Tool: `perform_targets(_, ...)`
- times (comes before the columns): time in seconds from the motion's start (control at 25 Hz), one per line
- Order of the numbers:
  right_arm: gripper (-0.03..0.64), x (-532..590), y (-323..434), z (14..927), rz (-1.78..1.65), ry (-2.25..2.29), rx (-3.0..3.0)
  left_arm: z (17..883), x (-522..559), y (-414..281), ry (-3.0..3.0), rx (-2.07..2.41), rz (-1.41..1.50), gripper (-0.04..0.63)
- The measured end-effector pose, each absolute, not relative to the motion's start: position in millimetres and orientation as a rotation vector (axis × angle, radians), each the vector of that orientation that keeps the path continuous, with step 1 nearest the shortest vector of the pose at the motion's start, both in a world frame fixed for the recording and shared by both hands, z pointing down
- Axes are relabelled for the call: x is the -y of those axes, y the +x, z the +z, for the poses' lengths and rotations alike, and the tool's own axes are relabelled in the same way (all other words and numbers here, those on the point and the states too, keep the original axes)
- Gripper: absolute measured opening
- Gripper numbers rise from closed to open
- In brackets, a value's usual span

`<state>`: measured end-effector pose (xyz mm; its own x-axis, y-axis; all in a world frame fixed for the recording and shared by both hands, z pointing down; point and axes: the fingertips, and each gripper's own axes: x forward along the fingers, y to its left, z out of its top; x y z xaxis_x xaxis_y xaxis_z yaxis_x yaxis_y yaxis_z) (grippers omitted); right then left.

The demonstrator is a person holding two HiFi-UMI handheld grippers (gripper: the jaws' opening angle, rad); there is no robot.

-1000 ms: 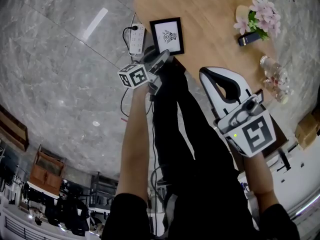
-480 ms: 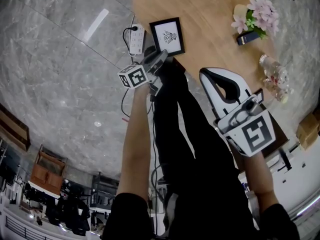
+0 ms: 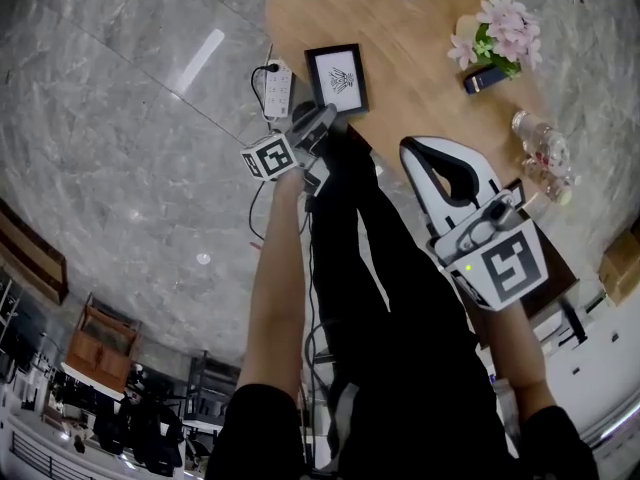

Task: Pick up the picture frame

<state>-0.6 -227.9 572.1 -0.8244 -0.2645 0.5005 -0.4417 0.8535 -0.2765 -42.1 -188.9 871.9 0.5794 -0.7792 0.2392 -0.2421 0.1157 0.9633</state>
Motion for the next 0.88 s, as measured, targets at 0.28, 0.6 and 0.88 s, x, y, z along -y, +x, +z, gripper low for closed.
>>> perform_targets(0.28, 0.014, 231, 11, 528, 0.489, 0.556, 2.615, 813, 199, -38, 1.464, 0.901, -0.539, 0.067)
perform_targets(0.6, 0.014, 229, 35, 459, 0.431, 0.613, 2.666, 709, 213, -34, 1.329, 0.842, -0.742, 0.067)
perform_targets(0.88, 0.012, 222, 65, 414, 0.444, 0.684, 2.694, 618, 223, -35, 1.374, 0.902, -0.841, 0.067)
